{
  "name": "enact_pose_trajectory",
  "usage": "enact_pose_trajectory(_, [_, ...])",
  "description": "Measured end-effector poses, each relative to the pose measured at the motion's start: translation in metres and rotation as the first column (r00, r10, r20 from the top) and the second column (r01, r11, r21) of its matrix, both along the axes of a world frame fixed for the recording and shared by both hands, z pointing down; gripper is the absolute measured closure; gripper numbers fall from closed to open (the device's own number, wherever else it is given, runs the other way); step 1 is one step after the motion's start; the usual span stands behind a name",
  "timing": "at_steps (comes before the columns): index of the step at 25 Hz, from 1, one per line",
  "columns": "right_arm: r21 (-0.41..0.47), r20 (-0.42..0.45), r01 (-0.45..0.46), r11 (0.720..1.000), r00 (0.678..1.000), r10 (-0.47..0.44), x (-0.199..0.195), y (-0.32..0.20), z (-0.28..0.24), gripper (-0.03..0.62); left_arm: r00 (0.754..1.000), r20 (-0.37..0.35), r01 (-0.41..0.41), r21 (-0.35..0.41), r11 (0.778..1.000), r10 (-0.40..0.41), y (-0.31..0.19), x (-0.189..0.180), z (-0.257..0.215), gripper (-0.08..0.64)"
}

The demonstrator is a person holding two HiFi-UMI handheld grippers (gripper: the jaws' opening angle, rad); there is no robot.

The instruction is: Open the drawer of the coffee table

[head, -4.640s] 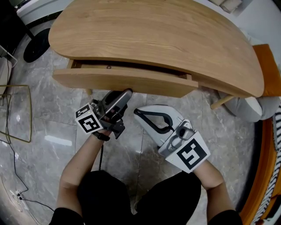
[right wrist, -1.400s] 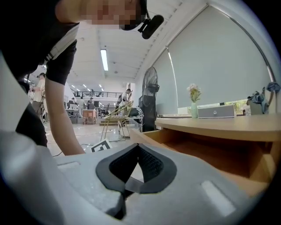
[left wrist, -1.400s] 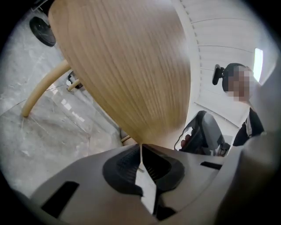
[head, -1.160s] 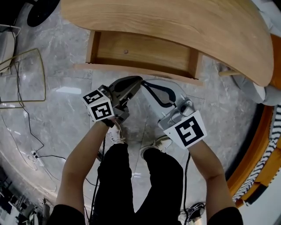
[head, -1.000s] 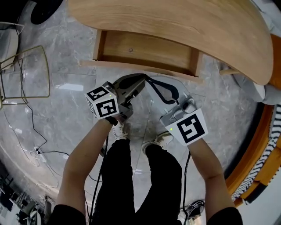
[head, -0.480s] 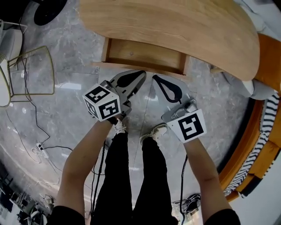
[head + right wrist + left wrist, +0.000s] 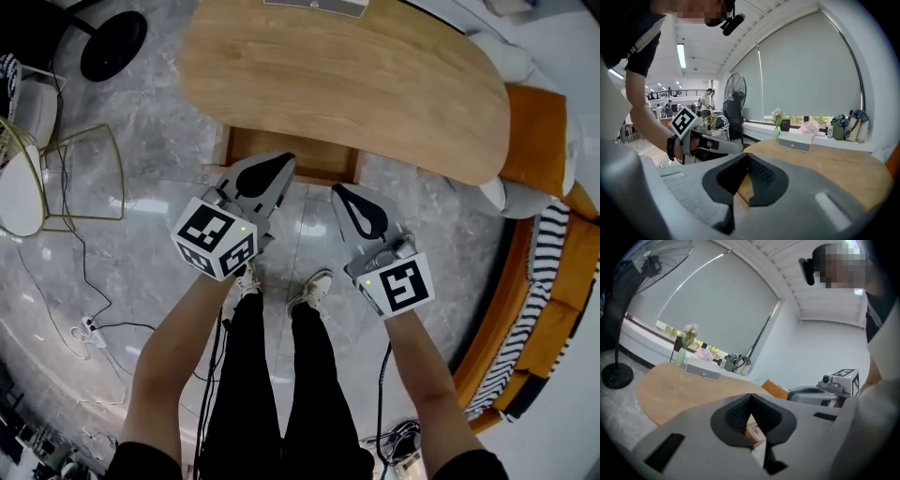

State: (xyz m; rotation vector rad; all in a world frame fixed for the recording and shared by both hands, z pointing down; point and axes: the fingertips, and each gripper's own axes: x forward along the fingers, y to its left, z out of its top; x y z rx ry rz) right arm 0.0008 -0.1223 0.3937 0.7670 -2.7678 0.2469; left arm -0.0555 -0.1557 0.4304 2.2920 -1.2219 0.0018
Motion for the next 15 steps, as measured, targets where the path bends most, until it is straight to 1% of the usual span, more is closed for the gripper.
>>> enact_pose_trajectory(2, [-0.012,-0.063,-0.001,1.000,0.998,0.000,0.010,0.001,-0.017,0.588,0.999,0.043,0.010,0.033,0.999,-0.012,0.000,-0.007,-0.034,0.552])
enact_pose_trajectory(3, [-0.006,-0.072,-0.006,1.000,0.997,0.006,0.013,-0.001,-0.031,0.588,0.997,0.068,0.017,0.054,0.998,-0.021,0.000,-0.011,-0.051,0.552])
enact_pose_trajectory(5, [0.023,-0.062,-0.026,0.999,0.998,0.027,0.018,-0.009,-0.063,0.588,0.992,0.119,0.026,0.107,0.994,-0.039,-0.003,-0.019,-0.085,0.552])
enact_pose_trajectory(8, [0.053,-0.032,-0.059,0.997,0.998,0.061,0.025,-0.014,-0.111,0.588,0.980,0.190,0.028,0.189,0.982,-0.065,-0.001,-0.028,-0.141,0.552])
enact_pose_trajectory(11, [0.053,0.008,-0.088,0.995,0.996,0.088,0.035,-0.011,-0.157,0.588,0.972,0.202,0.066,0.244,0.968,-0.117,0.008,-0.035,-0.192,0.552])
enact_pose_trajectory(15, [0.081,0.044,-0.121,0.989,0.992,0.118,0.052,-0.006,-0.218,0.588,0.966,0.204,0.101,0.278,0.955,-0.161,0.024,-0.029,-0.256,0.552])
